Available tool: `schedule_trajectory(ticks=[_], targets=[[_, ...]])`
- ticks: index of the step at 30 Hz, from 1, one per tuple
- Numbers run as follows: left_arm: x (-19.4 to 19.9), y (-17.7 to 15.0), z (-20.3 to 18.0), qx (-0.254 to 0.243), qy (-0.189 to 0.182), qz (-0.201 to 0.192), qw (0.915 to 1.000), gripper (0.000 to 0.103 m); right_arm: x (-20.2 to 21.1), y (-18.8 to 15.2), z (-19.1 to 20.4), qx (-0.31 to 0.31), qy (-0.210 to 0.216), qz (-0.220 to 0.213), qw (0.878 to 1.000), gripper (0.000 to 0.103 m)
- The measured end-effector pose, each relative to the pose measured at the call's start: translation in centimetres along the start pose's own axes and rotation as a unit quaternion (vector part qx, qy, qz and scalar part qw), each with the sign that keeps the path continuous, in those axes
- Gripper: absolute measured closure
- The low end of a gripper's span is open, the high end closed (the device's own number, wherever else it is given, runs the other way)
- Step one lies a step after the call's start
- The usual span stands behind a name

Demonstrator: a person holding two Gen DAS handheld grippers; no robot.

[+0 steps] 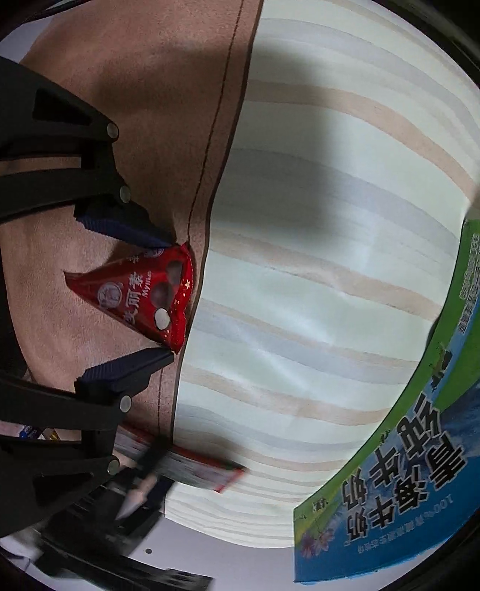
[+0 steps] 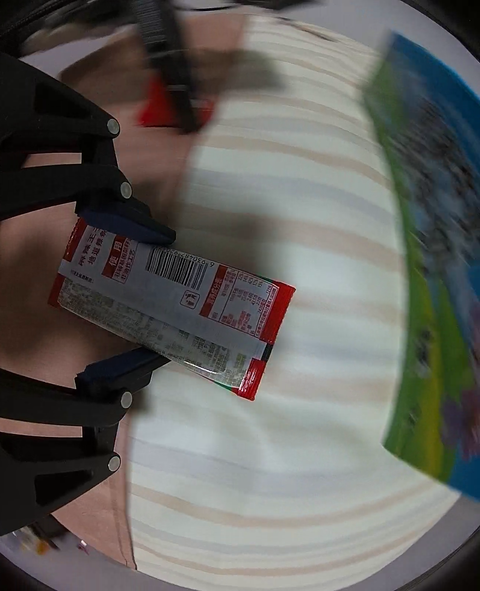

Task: Organize snacks
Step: 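Carry both packets into the cardboard box and open both tools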

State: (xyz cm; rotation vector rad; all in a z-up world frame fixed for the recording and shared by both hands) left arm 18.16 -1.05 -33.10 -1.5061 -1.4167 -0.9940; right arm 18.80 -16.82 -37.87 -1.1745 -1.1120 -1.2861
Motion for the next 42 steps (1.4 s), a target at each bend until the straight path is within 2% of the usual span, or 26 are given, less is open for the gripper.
schedule_trajectory(ticks=[2, 7, 9, 10, 11, 12, 14, 18, 26, 31, 33, 42], targets=[[-1.1, -0.1, -0.4, -0.015, 0.015, 0.004, 0.9998, 0.049, -0.3, -0.9, 0.3, 0.005, 0.005, 0.013, 1.000, 0.044], [-1.8, -0.2, -1.2, -0.053, 0.060, 0.005, 0.9968, 0.050, -0.3, -0.8, -0.6, -0.049, 0.035, 0.013, 0.998, 0.035], [-2.0, -0.4, -1.4, -0.069, 0.083, 0.004, 0.9942, 0.057, -0.1, -0.3, -1.2, -0.077, 0.038, 0.007, 0.996, 0.035], [-2.1, -0.5, -1.7, -0.075, 0.089, 0.002, 0.9932, 0.057, -0.1, -0.2, -1.4, -0.085, 0.039, 0.002, 0.996, 0.035], [-2.1, -0.6, -1.8, -0.080, 0.097, -0.002, 0.9921, 0.058, -0.1, -0.1, -1.7, -0.091, 0.038, -0.002, 0.995, 0.036], [-2.1, -0.7, -1.9, -0.083, 0.102, -0.004, 0.9913, 0.058, -0.2, -0.2, -2.0, -0.095, 0.032, -0.008, 0.995, 0.042], [-2.1, -1.0, -2.2, -0.088, 0.113, -0.011, 0.9897, 0.058, -0.3, -2.4, -3.8, -0.083, 0.009, -0.021, 0.996, 0.046], [-2.4, -1.8, -3.3, -0.097, 0.123, -0.018, 0.9875, 0.058, 0.2, -2.7, -3.4, -0.067, -0.003, -0.036, 0.997, 0.052], [-1.9, -2.5, -6.0, -0.115, 0.128, -0.033, 0.9845, 0.059, 1.8, -3.4, -2.1, -0.073, 0.022, -0.038, 0.996, 0.054], [-0.2, -2.3, -7.3, -0.120, 0.124, -0.049, 0.9837, 0.059, 4.2, -3.9, -2.1, -0.074, 0.042, -0.039, 0.996, 0.055], [1.0, -1.6, -8.2, -0.123, 0.121, -0.061, 0.9830, 0.059, 4.6, -3.1, -1.4, -0.074, 0.052, -0.047, 0.995, 0.055], [7.4, 0.3, -11.8, -0.142, 0.097, -0.118, 0.9780, 0.059, 13.2, -2.0, -1.9, -0.068, 0.102, -0.096, 0.988, 0.055]])
Point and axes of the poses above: each gripper's, at about its wrist camera, not at the fingertips, and x roughly against the way its jaws point, z to its left, y to its top, the point moved 8 cm from there along -x, roughly the way its jaws point, and after that the axes turned 9 degrees about -x, right-handed, at the moved point
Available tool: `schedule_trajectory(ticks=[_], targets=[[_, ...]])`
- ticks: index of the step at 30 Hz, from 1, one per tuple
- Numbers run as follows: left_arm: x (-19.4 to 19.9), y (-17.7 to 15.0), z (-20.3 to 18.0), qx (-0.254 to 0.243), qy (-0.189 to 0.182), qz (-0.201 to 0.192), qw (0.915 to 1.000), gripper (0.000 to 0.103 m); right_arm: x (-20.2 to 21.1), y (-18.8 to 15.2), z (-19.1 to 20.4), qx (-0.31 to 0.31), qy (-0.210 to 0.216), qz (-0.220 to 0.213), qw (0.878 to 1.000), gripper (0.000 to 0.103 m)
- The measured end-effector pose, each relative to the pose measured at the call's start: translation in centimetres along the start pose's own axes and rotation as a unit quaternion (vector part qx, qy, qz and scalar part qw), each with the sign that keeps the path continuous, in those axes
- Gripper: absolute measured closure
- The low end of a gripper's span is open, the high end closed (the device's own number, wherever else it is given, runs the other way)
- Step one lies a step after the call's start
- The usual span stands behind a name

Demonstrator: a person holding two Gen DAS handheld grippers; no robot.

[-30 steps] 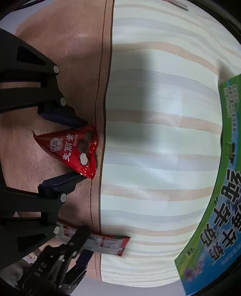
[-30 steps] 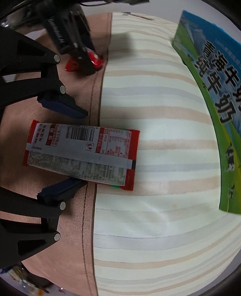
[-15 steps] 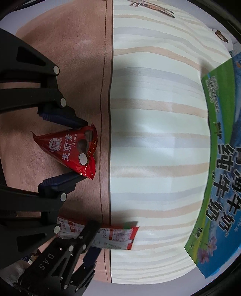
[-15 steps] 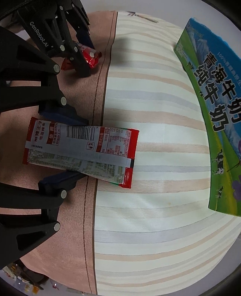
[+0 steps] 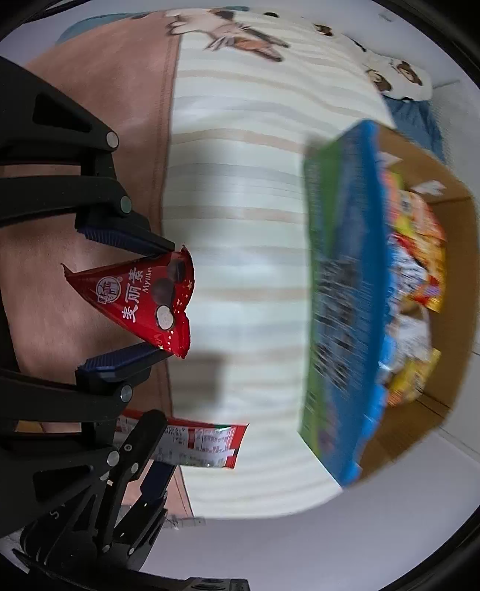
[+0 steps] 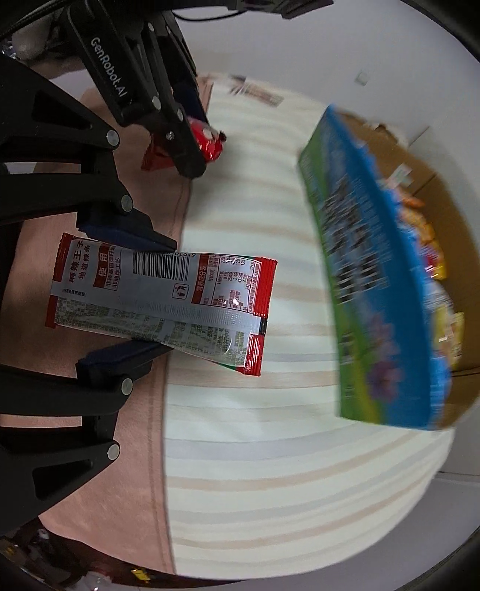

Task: Organize snacks
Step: 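Carry both packets into the cardboard box and open both tools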

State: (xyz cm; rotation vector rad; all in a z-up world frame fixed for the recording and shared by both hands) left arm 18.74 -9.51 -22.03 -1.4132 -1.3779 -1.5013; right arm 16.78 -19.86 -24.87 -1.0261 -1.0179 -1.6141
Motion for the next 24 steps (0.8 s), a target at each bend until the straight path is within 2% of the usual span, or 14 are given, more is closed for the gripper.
schedule_trajectory(ticks=[4, 9, 15, 19, 22, 24], targets=[[3.1, 2.8, 0.3, -0.011, -0.017, -0.028, 0.9994, 0.059, 3.4, 3.0, 0.8, 0.006, 0.025, -0.026, 0.999, 0.055], [6.6, 8.0, 0.4, -0.013, -0.044, -0.062, 0.9970, 0.059, 6.9, 7.8, 2.6, 0.017, 0.045, -0.062, 0.997, 0.055], [8.3, 15.7, 1.8, -0.019, -0.031, -0.092, 0.9951, 0.058, 8.4, 15.3, 4.9, 0.039, 0.044, -0.092, 0.994, 0.055], [7.6, 19.8, 3.2, -0.012, -0.030, -0.085, 0.9958, 0.058, 7.5, 19.9, 6.2, 0.050, 0.034, -0.094, 0.994, 0.055], [5.5, 22.8, 4.4, 0.000, -0.036, -0.063, 0.9973, 0.058, 5.8, 23.4, 7.0, 0.056, 0.020, -0.088, 0.994, 0.055], [3.2, 24.5, 5.3, 0.010, -0.046, -0.032, 0.9984, 0.058, 4.1, 25.4, 7.5, 0.057, 0.013, -0.077, 0.995, 0.055]])
Point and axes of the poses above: each gripper's, at about its wrist camera, not at the fingertips, and x roughly against the way its jaws point, z to its left, y to its top, the point moved 8 cm from there along -x, roughly the way its jaws point, and after that the axes turned 9 degrees about -x, right-handed, at the moved point
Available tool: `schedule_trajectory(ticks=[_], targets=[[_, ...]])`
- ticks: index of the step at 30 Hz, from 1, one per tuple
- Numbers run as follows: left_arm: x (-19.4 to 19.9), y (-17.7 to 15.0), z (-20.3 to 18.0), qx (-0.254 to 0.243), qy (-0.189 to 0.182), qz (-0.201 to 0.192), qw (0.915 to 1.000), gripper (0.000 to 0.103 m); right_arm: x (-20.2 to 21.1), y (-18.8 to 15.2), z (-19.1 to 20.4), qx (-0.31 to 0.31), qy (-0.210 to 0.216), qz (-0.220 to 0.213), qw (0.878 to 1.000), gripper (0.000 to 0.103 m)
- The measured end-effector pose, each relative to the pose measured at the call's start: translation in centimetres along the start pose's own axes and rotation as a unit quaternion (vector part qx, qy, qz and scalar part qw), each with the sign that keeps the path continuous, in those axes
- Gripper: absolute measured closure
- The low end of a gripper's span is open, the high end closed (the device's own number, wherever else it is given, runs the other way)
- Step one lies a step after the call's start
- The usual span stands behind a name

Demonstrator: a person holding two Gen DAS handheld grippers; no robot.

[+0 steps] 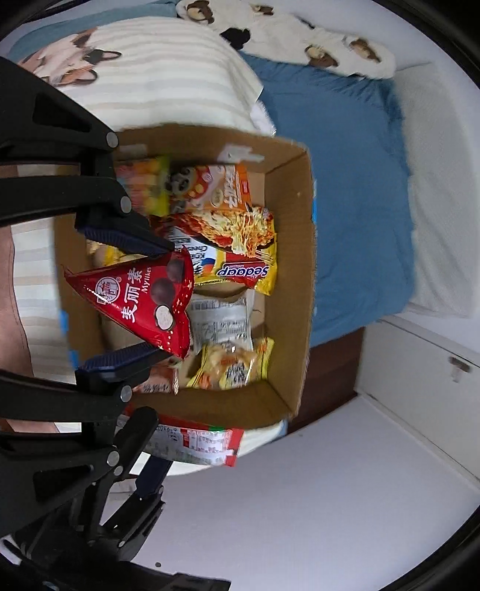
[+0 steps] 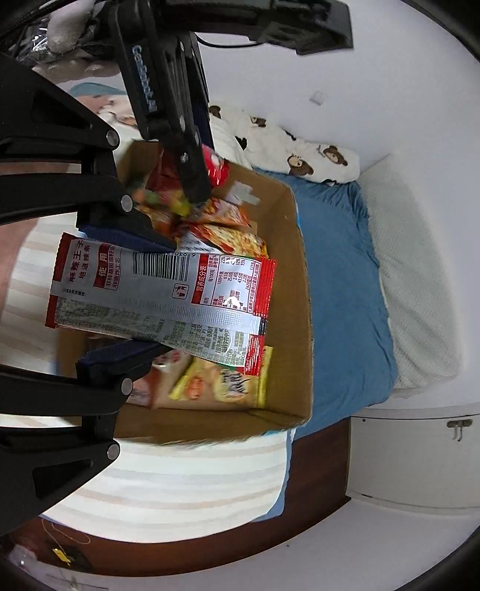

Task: Organize snacks
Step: 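Carry both packets into the cardboard box and open both tools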

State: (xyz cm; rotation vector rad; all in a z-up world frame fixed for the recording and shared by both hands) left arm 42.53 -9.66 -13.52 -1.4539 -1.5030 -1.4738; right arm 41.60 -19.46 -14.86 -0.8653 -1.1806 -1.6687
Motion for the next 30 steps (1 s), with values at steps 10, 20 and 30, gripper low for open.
schedule_trajectory(ticks=[10, 20, 30], targets=[[-9.5, 2.5, 3.2, 0.055, -0.037, 0.107, 0.9921, 0.059, -10.5, 3.5, -1.0, 0.003, -0.029, 0.070, 0.997, 0.055], [-11.5, 2.9, 3.6, 0.051, -0.032, 0.117, 0.9913, 0.058, -15.9, 3.3, -2.2, -0.012, -0.030, 0.113, 0.993, 0.051], [-9.6, 2.7, 3.5, 0.042, 0.004, 0.095, 0.9946, 0.030, -14.3, 3.4, -3.1, -0.024, -0.046, 0.100, 0.994, 0.010]])
Point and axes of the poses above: each gripper's, at about its wrist camera, not at the fingertips, and x roughly against the way its jaws point, z to its left, y to its top, the point moved 8 cm from there along -x, roughly the way its jaws point, and after that the axes turned 9 degrees about -x, right-handed, at the moved point
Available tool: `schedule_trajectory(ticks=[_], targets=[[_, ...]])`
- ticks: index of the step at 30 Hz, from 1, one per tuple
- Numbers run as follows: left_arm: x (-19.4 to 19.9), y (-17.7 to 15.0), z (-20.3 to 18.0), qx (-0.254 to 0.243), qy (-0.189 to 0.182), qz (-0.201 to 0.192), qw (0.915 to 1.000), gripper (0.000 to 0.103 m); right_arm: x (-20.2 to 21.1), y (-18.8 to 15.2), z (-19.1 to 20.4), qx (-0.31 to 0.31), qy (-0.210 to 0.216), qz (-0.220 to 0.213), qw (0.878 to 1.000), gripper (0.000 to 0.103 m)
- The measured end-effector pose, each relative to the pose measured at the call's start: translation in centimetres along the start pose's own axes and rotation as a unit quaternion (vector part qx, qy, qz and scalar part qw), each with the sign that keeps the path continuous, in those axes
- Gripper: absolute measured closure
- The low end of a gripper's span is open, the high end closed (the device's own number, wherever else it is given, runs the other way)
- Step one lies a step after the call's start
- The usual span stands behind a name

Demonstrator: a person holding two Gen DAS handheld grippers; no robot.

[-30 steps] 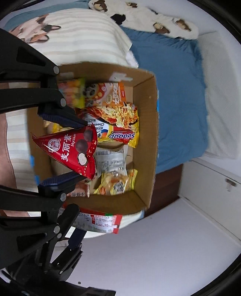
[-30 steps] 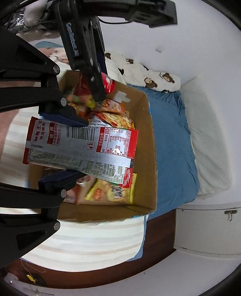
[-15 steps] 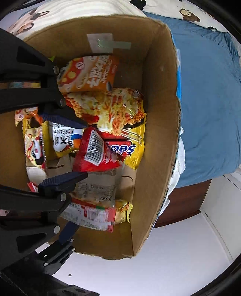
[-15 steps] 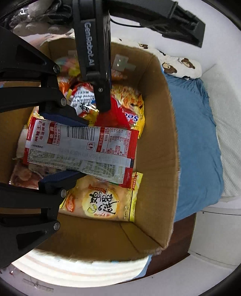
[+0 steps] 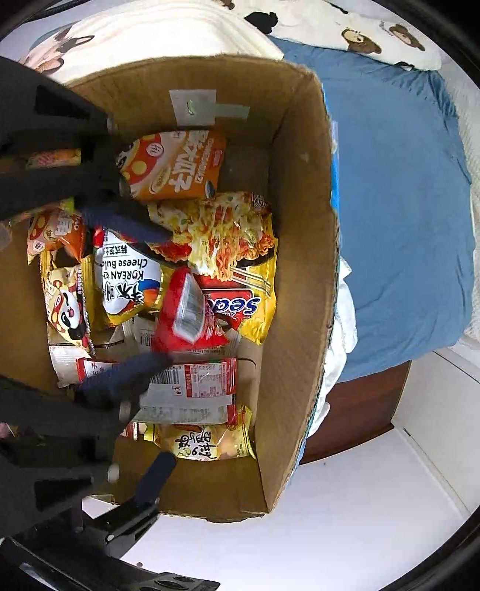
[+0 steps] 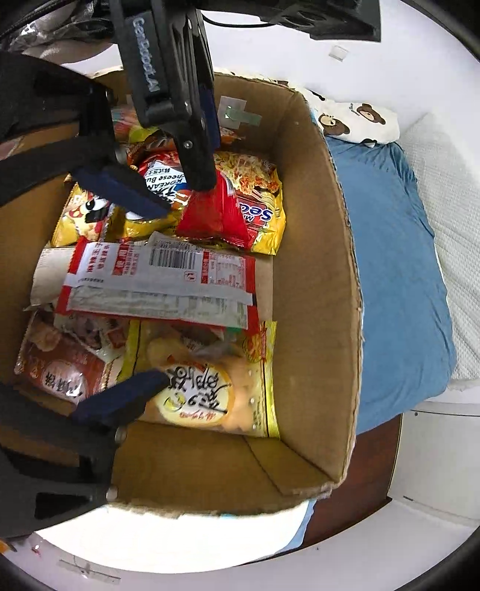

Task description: Organize snacks

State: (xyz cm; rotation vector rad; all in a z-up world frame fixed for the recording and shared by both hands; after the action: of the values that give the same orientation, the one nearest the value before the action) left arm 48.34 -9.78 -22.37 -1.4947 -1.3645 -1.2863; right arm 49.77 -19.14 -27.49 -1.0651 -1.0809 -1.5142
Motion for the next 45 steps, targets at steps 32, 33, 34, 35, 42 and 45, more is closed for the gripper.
schedule_trajectory(ticks=[32, 33, 34, 35, 42, 45], targets=[[9.6, -7.3, -1.6, -0.027, 0.093, -0.117, 0.9885, 0.001, 10.6, -6.5, -2.0, 0.005, -0.042, -0.082, 0.996, 0.003], [10.3, -7.7, -1.9, -0.030, 0.096, -0.126, 0.9869, 0.001, 11.4, -7.0, -2.0, 0.008, -0.041, -0.090, 0.995, 0.003], [11.2, -8.4, -2.3, -0.033, 0.101, -0.138, 0.9847, 0.001, 12.4, -7.6, -1.9, 0.010, -0.040, -0.100, 0.994, 0.003], [12.0, -9.1, -2.7, -0.035, 0.103, -0.149, 0.9829, 0.001, 13.4, -8.3, -1.9, 0.012, -0.036, -0.109, 0.993, 0.003], [16.9, -14.4, -5.1, -0.047, 0.112, -0.208, 0.9704, 0.001, 19.3, -13.4, -1.3, 0.021, -0.018, -0.166, 0.986, 0.003], [18.3, -16.7, -5.8, -0.047, 0.110, -0.224, 0.9672, 0.001, 21.7, -15.9, -1.1, 0.026, -0.017, -0.190, 0.981, 0.003]])
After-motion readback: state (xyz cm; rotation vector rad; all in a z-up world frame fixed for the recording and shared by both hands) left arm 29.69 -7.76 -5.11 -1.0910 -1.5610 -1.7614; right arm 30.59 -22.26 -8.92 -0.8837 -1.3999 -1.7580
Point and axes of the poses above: each gripper's, at about its wrist camera, not at the fingertips, and x roughly against the way its jaws point, z to its left, y to its top, the point moved 8 cm from there along -x, roughly the way its jaws point, and after that the axes turned 9 degrees about -x, right-handed, at the moved point
